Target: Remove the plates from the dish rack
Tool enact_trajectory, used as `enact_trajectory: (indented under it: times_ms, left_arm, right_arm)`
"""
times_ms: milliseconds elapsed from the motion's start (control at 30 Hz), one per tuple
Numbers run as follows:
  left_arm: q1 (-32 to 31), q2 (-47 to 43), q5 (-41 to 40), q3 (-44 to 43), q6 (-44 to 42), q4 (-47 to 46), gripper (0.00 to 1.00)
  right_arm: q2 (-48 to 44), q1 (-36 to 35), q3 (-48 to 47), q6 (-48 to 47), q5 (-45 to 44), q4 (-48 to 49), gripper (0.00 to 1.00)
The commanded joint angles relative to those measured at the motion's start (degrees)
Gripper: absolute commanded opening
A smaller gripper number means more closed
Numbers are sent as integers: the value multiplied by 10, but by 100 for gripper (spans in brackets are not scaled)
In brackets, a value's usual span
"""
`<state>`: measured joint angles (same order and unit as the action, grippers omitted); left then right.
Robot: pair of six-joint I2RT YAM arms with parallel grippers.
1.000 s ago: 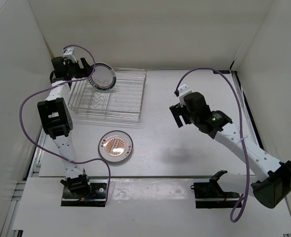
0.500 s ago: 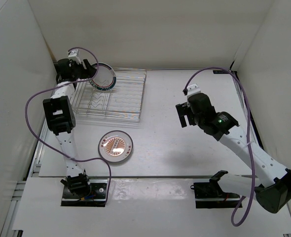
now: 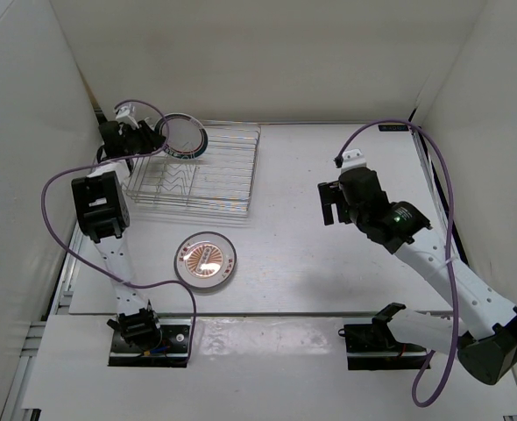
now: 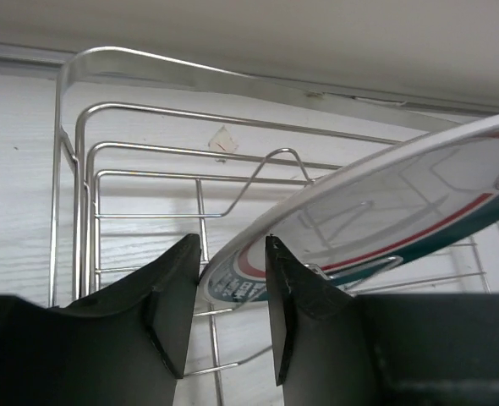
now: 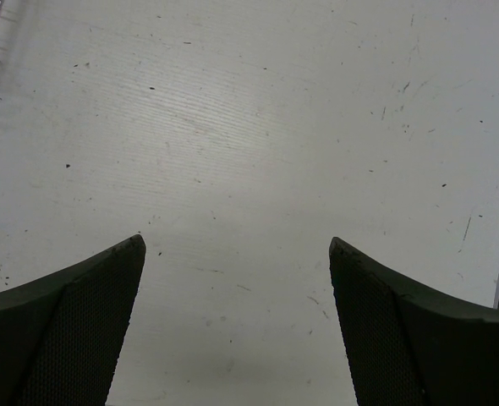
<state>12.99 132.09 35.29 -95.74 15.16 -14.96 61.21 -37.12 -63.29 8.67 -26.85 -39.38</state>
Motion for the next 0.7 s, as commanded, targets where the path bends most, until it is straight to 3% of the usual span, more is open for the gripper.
enact_trajectory:
  times_ms: [0,67,267,667]
  left_arm:
    - [10,-62,36,16,29,-32,45]
    - [12,-63,42,21,40,-40,45]
    - [24,-60,61,21,89,-81,14]
    - [36,-85,90,66,168,-187,0]
  right_arm:
    - [2,1,-5,14,-8,2,90]
    - [3,3,-3,12,-7,2,90]
    - [0,3,1,20,-7,0,90]
    - [0,2,0,13,12,-8,90]
